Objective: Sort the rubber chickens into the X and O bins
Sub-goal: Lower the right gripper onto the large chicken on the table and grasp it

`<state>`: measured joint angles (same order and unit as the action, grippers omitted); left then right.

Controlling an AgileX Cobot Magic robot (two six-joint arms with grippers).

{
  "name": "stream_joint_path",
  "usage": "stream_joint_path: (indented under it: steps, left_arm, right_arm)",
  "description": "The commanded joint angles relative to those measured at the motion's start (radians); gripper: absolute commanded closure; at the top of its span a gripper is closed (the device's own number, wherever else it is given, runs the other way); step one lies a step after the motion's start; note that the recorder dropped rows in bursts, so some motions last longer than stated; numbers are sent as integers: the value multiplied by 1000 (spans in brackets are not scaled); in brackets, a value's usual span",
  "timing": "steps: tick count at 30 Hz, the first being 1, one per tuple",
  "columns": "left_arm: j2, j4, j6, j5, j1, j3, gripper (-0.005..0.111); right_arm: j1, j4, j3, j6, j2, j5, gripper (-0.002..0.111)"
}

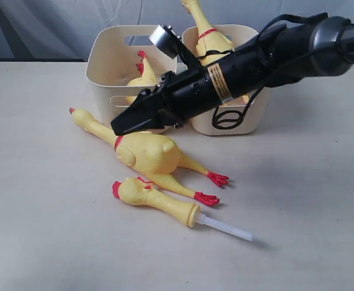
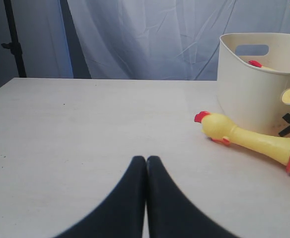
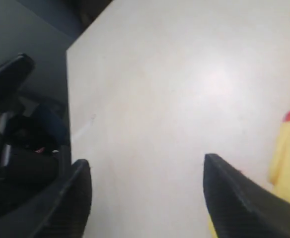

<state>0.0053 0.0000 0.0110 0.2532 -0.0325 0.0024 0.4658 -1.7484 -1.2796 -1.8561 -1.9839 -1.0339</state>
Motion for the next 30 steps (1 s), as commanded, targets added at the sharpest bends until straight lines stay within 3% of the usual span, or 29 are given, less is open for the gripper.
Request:
stream_joint_path:
  steps: [1, 4, 9, 12, 25, 30]
  left_arm:
    - [-5, 0, 4, -13, 4, -2, 107]
    - [-5, 0, 4, -13, 4, -2, 107]
    - [-5, 0, 4, -13, 4, -2, 107]
    - [-5, 0, 4, -13, 4, -2, 107]
    - [-5, 0, 4, -13, 4, -2, 107]
    - [-5, 0, 4, -13, 4, -2, 107]
  right_arm:
    - [1, 4, 110, 105, 77, 123, 59]
    - [1, 4, 180, 150, 138, 217, 57]
    - [3, 4, 311, 265, 228, 464, 40]
    - [6, 4, 343, 319, 225, 599, 41]
    - [78, 4, 243, 341, 91, 592, 41]
    - [105, 4, 210, 350, 83, 700, 41]
